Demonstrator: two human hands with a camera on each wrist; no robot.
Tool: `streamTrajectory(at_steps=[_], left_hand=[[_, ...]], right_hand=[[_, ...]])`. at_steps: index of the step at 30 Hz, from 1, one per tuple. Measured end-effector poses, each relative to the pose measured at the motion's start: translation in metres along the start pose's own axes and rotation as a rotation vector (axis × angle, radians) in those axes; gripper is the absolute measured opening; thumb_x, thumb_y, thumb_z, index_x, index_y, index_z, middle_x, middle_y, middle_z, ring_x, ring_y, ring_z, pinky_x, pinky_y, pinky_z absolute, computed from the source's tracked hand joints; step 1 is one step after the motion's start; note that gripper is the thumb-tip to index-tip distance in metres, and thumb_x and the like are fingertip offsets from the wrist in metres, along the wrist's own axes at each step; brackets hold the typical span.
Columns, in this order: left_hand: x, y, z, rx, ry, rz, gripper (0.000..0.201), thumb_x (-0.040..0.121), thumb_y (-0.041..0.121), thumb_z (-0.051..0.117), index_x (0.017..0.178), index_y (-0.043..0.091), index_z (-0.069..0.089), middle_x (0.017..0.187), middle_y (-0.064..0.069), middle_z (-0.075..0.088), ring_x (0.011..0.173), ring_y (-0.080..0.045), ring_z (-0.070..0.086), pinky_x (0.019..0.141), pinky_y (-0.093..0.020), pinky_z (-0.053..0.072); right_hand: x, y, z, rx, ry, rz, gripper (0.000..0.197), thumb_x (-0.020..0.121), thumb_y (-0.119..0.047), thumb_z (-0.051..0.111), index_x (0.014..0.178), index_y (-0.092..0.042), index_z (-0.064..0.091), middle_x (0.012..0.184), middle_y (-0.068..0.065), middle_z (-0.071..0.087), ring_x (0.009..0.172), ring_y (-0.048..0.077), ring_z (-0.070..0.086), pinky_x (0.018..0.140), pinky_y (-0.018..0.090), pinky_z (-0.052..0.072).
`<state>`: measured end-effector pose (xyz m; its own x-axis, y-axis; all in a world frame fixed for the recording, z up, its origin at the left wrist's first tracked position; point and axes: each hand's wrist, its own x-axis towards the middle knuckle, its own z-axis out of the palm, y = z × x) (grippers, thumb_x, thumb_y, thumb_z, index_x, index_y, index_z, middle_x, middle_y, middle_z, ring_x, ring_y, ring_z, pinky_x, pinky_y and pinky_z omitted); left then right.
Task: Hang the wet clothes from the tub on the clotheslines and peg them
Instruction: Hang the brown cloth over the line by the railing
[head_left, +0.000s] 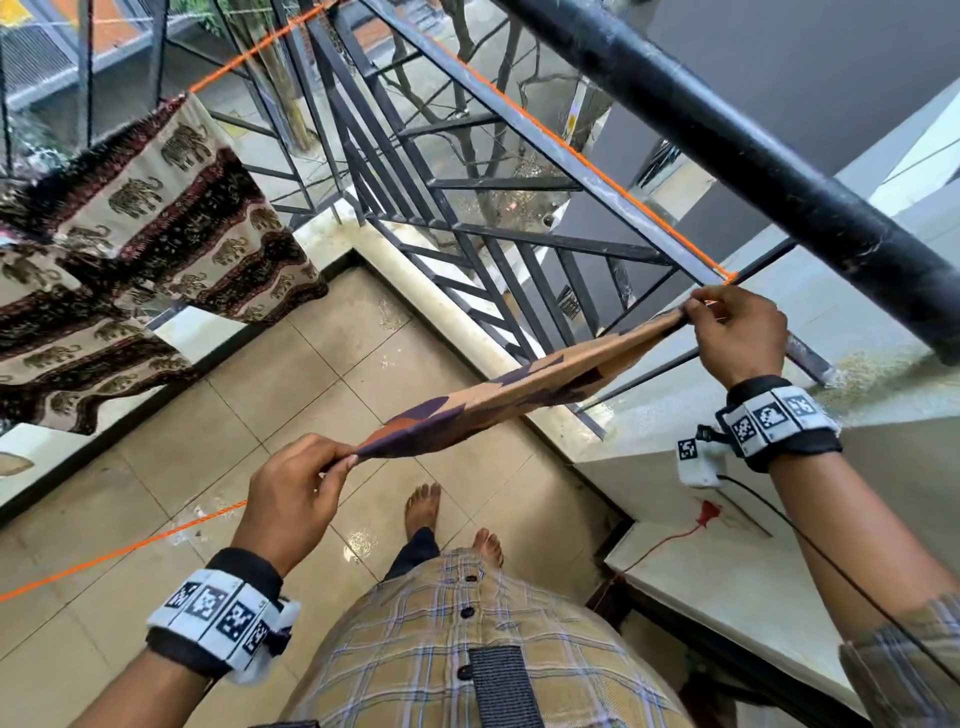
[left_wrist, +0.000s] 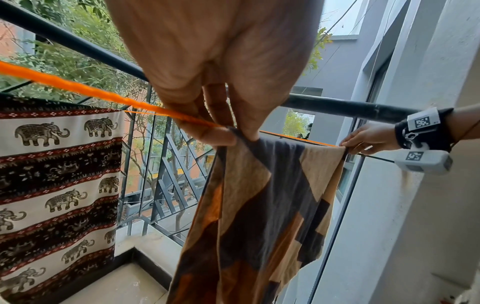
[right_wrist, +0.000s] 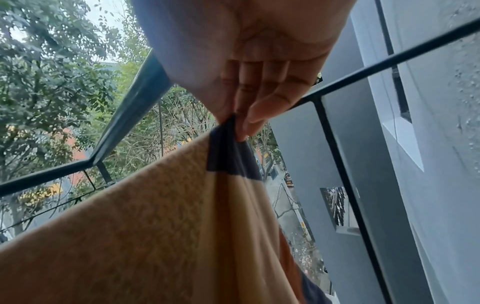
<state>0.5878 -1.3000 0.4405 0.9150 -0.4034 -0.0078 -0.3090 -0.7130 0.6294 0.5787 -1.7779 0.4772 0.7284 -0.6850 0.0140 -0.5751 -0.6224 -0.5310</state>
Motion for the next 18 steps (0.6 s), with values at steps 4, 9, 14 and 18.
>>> streamTrajectory(at_steps=[4,9,14,18], left_hand=[[0.003,0.004,-0.007,-0.05,-0.029,-0.067,0.014,0.096,0.026,0.055,0.087,0.023,0.066,0.085,0.012,0.059,0.074,-0.012,0.058,0.06,-0.034,0.048],[0.034,0.016,-0.005,-0.209,-0.094,-0.42,0.019,0.099,0.02,0.052,0.081,0.024,0.054,0.089,-0.004,0.055,0.076,-0.023,0.063,0.053,-0.039,0.06],[0.047,0.024,0.003,0.173,-0.192,-0.298,0.014,0.099,0.028,0.05,0.085,0.024,0.051,0.084,0.004,0.052,0.081,-0.02,0.052,0.07,-0.034,0.039],[0.028,0.018,0.01,0.11,-0.131,-0.153,0.004,0.096,0.03,0.056,0.093,0.026,0.056,0.089,0.006,0.056,0.085,-0.018,0.056,0.071,-0.034,0.044]], right_hand=[[0.006,-0.008,-0.01,-0.088,0.047,0.02,0.022,0.088,-0.028,0.061,0.102,-0.018,0.075,0.091,0.01,0.075,0.092,0.033,0.066,0.084,0.033,0.048],[0.013,-0.014,-0.021,-0.226,0.071,-0.009,0.03,0.086,-0.027,0.059,0.111,-0.019,0.073,0.102,0.013,0.074,0.098,0.038,0.065,0.089,0.039,0.051],[0.02,-0.016,-0.025,-0.39,-0.063,0.027,0.023,0.086,-0.031,0.059,0.105,-0.024,0.07,0.103,0.011,0.072,0.098,0.038,0.063,0.083,0.04,0.05],[0.015,-0.013,-0.024,-0.45,-0.111,0.017,0.031,0.084,-0.045,0.055,0.108,-0.029,0.068,0.102,0.006,0.072,0.097,0.038,0.064,0.083,0.042,0.05]])
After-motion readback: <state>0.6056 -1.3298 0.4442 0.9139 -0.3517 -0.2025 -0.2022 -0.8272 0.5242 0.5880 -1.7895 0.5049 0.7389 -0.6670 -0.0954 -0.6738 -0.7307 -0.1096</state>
